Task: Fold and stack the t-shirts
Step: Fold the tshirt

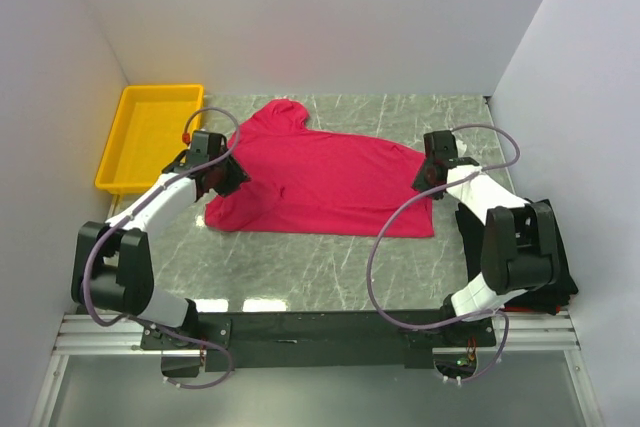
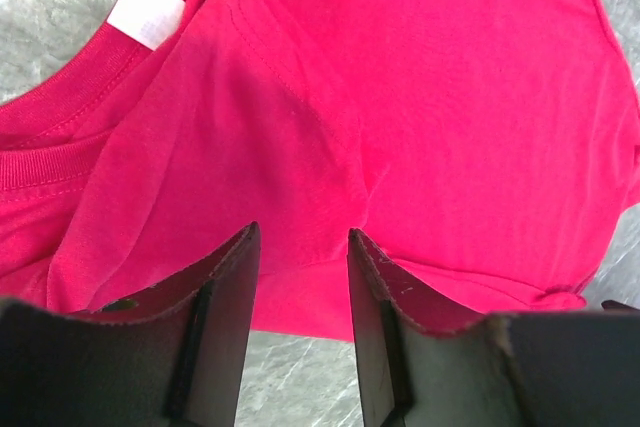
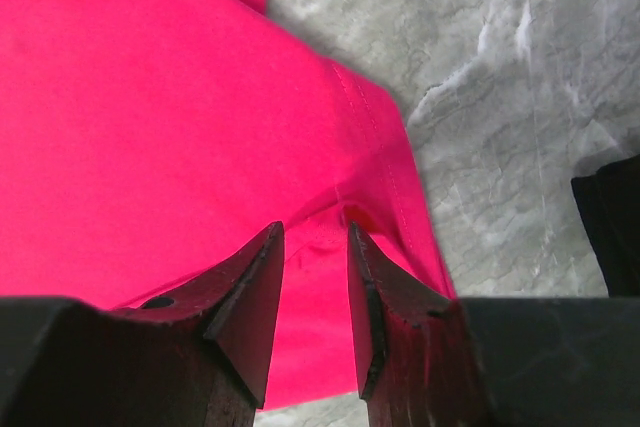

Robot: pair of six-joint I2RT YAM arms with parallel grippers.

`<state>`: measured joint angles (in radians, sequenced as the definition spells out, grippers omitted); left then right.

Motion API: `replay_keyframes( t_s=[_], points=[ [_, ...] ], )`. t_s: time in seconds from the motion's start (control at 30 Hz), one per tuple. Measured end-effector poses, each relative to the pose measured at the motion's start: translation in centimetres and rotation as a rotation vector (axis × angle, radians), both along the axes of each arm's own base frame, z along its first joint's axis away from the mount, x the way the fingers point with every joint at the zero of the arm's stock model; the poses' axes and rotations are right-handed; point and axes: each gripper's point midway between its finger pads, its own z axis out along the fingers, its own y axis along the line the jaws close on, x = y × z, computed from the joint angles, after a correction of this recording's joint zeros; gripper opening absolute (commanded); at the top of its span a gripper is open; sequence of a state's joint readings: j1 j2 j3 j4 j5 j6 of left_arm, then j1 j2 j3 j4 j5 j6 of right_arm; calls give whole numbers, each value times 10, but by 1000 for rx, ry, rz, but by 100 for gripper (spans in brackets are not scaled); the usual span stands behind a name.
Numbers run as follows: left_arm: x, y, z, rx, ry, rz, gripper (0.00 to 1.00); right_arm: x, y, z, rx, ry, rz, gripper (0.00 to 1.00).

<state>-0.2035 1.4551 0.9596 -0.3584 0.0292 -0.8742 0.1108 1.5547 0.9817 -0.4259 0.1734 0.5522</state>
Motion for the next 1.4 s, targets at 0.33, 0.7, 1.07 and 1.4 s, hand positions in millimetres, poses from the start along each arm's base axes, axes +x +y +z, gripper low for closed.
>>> replay_keyframes(
  t_s=[0.33,0.7,1.07,1.4],
  points=[
    [5,-1,-4,18,18,-17,50,1,0,-21,-2,47,10,40],
    [10,0,-11,28,34,-9,50,1,4,-27,20,61,25,28],
    [25,27,-40,175,112,90,49,1,12,-30,57,54,51,1],
    [41,44,-52,276,143,137,46,-1,16,-32,81,58,64,0]
  ],
)
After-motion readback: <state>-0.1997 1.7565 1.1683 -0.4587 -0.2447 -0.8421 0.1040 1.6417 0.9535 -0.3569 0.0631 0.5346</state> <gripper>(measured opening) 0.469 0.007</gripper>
